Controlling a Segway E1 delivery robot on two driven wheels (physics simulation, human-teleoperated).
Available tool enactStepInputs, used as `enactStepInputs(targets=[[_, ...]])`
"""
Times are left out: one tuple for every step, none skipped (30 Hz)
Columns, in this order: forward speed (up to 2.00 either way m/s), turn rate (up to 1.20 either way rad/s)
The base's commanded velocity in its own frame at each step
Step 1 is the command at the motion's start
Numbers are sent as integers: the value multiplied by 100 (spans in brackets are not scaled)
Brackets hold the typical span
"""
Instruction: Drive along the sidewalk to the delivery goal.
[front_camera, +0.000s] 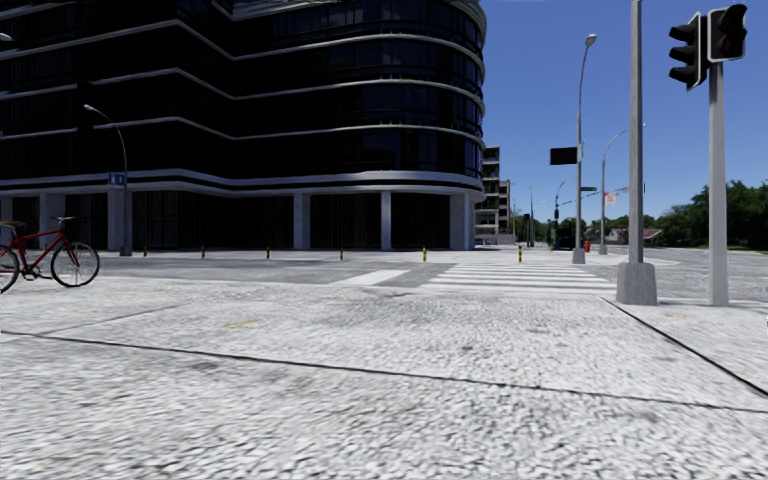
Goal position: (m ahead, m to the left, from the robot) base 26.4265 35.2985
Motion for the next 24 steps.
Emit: enactStepInputs(targets=[[200,-41],[200,-41],[200,-41],[200,-41],[200,-41],[200,-41],[200,-41],[200,-41],[200,-41],[200,-41],[200,-41],[200,-41],[200,-41],[200,-41],[200,-41],[200,-41],[200,-41],[200,-41],[200,-41],[200,-41],[200,-41],[200,-41],[200,-41],[200,-41]])
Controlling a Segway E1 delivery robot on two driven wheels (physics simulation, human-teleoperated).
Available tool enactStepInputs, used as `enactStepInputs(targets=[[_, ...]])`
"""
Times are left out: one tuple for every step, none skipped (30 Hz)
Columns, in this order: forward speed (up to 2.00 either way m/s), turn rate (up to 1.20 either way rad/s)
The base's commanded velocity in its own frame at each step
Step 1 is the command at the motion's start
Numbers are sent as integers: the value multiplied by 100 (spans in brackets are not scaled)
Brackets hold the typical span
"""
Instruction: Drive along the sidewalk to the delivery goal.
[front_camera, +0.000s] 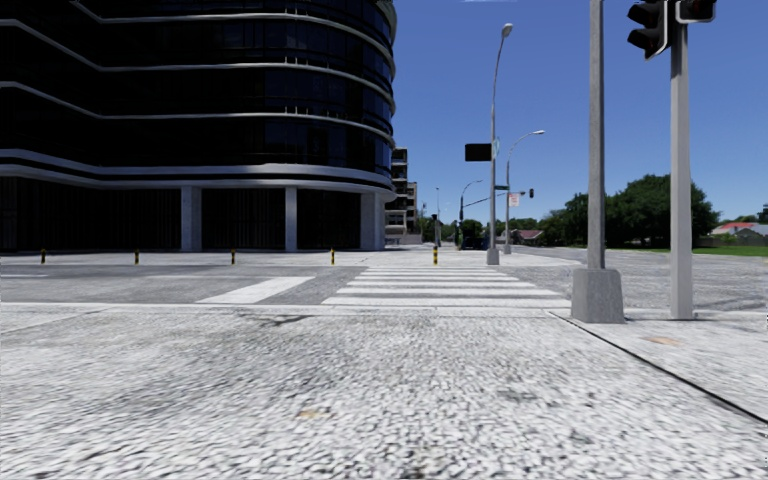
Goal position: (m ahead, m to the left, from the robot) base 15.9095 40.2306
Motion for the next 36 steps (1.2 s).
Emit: enactStepInputs(targets=[[200,-41],[200,-41],[200,-41],[200,-41],[200,-41],[200,-41],[200,-40],[200,-40],[200,0],[200,0],[200,0],[200,0],[200,0],[200,0],[200,0],[200,0],[200,0],[200,0],[200,0],[200,0],[200,0],[200,0],[200,0],[200,0],[200,0],[200,5],[200,5],[200,18],[200,22],[200,23],[200,23],[200,23],[200,23],[200,23],[200,23],[200,23]])
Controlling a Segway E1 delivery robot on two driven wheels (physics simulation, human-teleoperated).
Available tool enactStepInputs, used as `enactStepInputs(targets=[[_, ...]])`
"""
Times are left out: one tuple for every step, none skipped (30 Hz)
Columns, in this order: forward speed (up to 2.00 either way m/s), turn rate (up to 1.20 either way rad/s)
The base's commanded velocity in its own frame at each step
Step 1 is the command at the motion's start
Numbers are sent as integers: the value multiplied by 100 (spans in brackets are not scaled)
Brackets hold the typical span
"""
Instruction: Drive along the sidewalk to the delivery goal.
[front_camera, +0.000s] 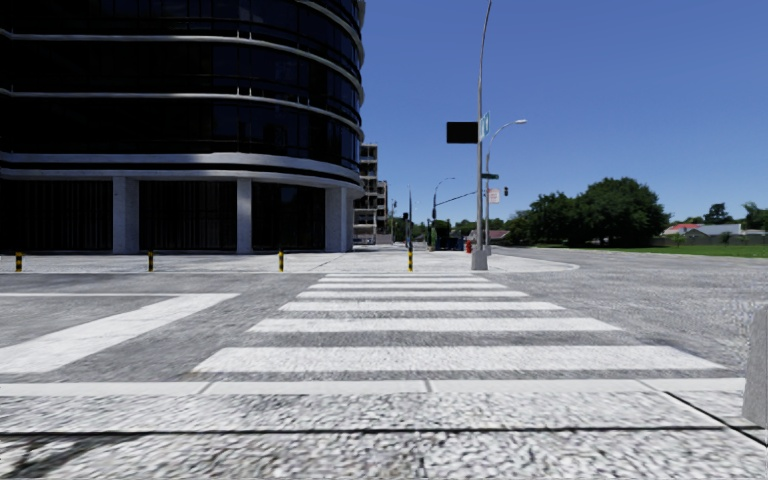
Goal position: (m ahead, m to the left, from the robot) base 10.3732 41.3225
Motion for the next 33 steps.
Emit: enactStepInputs(targets=[[200,23],[200,0],[200,0],[200,0],[200,0],[200,0],[200,0],[200,0],[200,0],[200,0],[200,0],[200,0],[200,0],[200,0],[200,0],[200,0],[200,0],[200,0],[200,0],[200,0],[200,0],[200,0],[195,0],[169,0],[157,0],[146,0],[140,0],[140,0],[136,0],[130,0],[127,0],[126,0],[126,0]])
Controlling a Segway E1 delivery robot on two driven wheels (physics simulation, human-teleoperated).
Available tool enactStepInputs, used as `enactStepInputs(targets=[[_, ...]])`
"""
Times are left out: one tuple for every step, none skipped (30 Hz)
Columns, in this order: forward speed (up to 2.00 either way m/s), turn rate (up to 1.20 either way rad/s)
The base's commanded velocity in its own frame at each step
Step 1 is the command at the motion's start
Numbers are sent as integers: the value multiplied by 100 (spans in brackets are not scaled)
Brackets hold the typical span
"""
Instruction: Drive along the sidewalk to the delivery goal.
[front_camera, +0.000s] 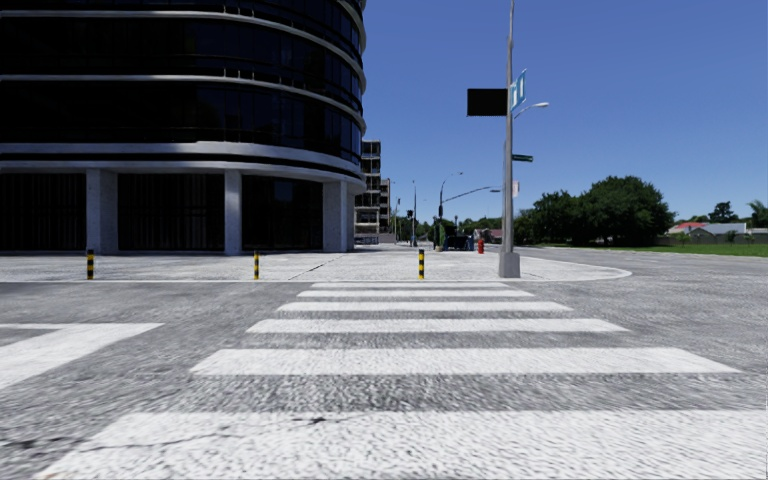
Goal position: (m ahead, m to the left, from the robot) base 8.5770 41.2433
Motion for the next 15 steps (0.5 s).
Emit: enactStepInputs(targets=[[125,0],[125,0],[125,0],[125,0],[125,0],[125,0],[125,0],[125,0],[125,0],[125,0],[125,0],[125,0],[125,0],[125,0],[125,0]])
